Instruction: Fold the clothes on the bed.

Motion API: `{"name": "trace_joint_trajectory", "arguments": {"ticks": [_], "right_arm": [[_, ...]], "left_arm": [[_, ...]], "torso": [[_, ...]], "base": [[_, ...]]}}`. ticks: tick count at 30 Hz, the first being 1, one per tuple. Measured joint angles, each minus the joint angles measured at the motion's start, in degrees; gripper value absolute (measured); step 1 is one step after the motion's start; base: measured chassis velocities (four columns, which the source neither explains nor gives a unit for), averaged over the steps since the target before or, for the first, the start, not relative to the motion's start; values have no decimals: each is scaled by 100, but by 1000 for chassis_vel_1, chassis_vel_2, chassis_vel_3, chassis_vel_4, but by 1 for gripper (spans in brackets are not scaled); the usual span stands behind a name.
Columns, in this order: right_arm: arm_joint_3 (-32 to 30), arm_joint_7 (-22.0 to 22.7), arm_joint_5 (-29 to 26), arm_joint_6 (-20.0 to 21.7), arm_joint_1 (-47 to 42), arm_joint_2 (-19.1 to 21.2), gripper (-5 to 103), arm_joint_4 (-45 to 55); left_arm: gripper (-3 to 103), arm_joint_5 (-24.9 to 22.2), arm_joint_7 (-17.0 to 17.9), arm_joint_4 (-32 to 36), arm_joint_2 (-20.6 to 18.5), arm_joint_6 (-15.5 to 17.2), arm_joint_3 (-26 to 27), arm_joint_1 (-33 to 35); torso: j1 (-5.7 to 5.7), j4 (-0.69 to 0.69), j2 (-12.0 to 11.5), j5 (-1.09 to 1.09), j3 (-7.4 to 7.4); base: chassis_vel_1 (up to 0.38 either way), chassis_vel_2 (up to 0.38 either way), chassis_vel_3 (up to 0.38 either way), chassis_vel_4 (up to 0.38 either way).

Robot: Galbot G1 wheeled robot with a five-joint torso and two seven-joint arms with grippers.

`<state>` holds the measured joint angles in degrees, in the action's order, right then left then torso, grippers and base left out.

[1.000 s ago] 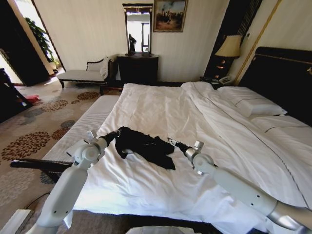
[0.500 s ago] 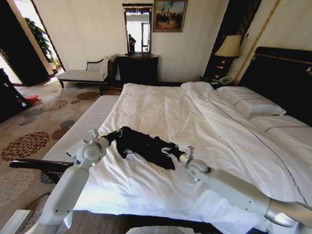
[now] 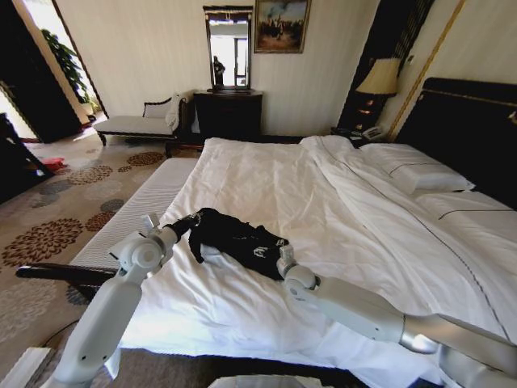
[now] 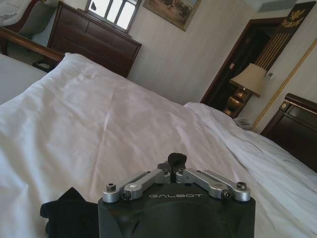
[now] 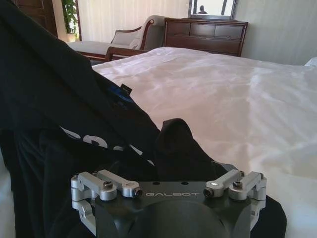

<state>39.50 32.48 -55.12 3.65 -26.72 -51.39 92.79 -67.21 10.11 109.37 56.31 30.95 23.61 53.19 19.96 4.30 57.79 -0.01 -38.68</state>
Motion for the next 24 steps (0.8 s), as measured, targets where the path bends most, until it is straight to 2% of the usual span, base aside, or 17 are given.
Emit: {"name": "trace_joint_trajectory", "arguments": {"ticks": [5, 10, 11, 13, 17, 20, 21, 23, 24], "right_arm": [[-69, 38, -152, 29, 35, -15, 100, 26], [-119, 261, -300, 184, 54, -58, 100, -37], [-129, 271, -344, 192, 54, -53, 96, -30], [-138, 273, -383, 196, 54, -41, 96, -12], [-191, 298, -438, 197, 30, 0, 75, -4], [-211, 299, -448, 193, 0, 27, 70, 18], [-221, 297, -452, 185, -26, 51, 58, 57], [-226, 290, -452, 178, -45, 70, 58, 82], [-233, 273, -450, 166, -69, 88, 53, 101]], "left_arm": [[0, -41, 5, 51, -71, 1, 31, 25], [0, -83, 34, 93, -101, 5, 46, 30], [0, -86, 39, 98, -107, 5, 48, 35], [0, -87, 42, 104, -112, 5, 52, 43], [0, -86, 45, 93, -115, 5, 61, 51], [0, -85, 47, 77, -120, 5, 63, 51], [0, -84, 47, 71, -126, 3, 65, 51], [0, -85, 48, 70, -130, 1, 66, 49], [0, -89, 49, 70, -132, 0, 67, 43]], "torso": [[0, 2, 0, 0, 0], [0, 1, 0, 1, 0], [0, 1, 0, 1, 0], [0, 1, 0, 1, 0], [-1, 1, 0, 1, 0], [0, 1, 0, 1, 0], [0, 1, 0, 1, 0], [0, 1, 0, 1, 0], [0, 1, 0, 1, 0]], "base": [[0, 0, 0, 0], [0, 0, 0, 0], [0, 0, 0, 0], [0, 0, 0, 0], [0, 0, 0, 0], [0, 0, 0, 0], [0, 0, 0, 0], [0, 0, 0, 0], [0, 0, 0, 0]]}}
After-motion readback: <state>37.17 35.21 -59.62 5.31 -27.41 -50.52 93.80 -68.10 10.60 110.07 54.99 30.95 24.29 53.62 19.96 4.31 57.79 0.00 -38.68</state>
